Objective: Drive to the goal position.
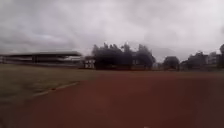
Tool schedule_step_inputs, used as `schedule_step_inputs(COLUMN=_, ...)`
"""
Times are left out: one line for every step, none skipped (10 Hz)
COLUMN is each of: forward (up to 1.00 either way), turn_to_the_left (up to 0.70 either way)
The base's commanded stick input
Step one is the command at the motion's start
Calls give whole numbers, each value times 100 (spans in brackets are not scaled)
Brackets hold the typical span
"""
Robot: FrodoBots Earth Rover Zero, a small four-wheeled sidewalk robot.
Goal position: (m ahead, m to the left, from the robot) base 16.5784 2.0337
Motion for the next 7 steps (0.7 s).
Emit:
schedule_step_inputs(forward=70, turn_to_the_left=0)
schedule_step_inputs(forward=70, turn_to_the_left=0)
schedule_step_inputs(forward=70, turn_to_the_left=0)
schedule_step_inputs(forward=70, turn_to_the_left=0)
schedule_step_inputs(forward=70, turn_to_the_left=0)
schedule_step_inputs(forward=70, turn_to_the_left=0)
schedule_step_inputs(forward=70, turn_to_the_left=0)
